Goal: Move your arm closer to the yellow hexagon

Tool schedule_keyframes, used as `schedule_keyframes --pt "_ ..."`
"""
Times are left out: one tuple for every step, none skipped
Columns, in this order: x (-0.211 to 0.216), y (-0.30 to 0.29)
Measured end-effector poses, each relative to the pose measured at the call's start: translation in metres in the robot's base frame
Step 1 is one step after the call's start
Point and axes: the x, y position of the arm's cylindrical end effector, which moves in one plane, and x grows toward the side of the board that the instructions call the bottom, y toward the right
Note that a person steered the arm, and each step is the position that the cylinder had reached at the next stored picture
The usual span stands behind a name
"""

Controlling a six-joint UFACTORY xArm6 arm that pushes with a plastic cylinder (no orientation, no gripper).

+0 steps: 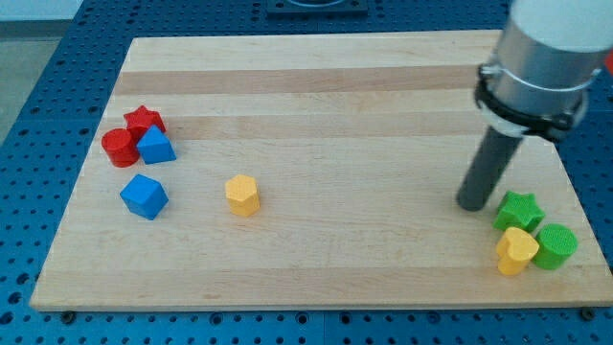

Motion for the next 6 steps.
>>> schedule_keyframes --pt "-0.002 -0.046" --pt "0.004 -0.089" --pt "0.026 -0.126" --pt "0.041 -0.171" --pt "0.049 -0.224" --pt "0.052 -0.263"
